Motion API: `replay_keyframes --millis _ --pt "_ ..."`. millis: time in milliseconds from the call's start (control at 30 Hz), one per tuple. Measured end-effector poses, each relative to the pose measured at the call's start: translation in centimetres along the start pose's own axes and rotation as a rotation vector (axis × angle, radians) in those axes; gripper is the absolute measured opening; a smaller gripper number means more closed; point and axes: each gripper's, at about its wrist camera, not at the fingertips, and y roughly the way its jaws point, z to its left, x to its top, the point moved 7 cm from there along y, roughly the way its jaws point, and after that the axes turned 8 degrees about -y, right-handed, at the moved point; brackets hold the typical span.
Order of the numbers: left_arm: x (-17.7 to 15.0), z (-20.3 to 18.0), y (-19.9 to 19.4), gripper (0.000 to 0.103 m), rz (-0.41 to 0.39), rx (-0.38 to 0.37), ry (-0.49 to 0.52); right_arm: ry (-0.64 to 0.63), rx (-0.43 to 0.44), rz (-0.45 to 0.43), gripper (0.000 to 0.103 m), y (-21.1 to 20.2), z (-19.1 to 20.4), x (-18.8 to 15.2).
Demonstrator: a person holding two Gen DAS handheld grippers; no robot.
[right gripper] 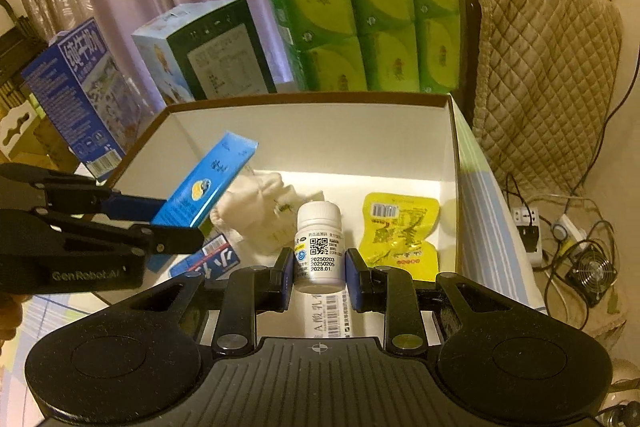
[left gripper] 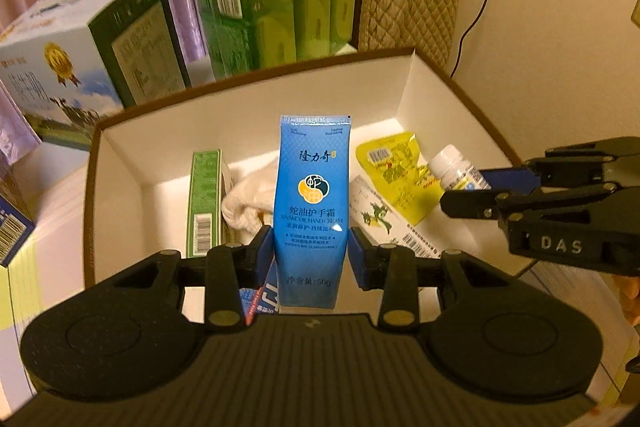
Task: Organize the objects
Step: 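Open both tools to drop the tube and pill bottle into the box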
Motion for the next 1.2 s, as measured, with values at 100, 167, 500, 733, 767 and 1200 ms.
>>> replay_keyframes --millis 100,167,500,733,767,1200 --pt "-0.3 0.1 0.7 0.035 0.021 0.002 -0.006 0.005 0.001 0.008 0.024 0.3 -0.2 -0.1" --pt "-0.4 0.2 1.1 0.035 0.031 0.003 -0.006 0.006 0.001 0.012 0.024 0.5 -0.2 0.0" --pt "-0.5 0.4 1.2 0.053 0.04 0.005 0.004 0.015 0.019 0.02 0.024 1.0 0.4 0.1" --pt "-0.4 1.4 0.5 0.062 0.023 0.029 -0.013 0.023 0.045 0.006 0.024 1.0 1.0 0.6" --pt "-0.3 1.6 0.2 0.064 0.015 0.033 -0.016 0.028 0.053 0.002 0.024 1.0 1.1 0.7" --pt "-0.5 4.5 -3.5 0.082 -0.045 0.077 -0.073 0.056 0.141 -0.129 0.038 -1.4 3.1 2.8"
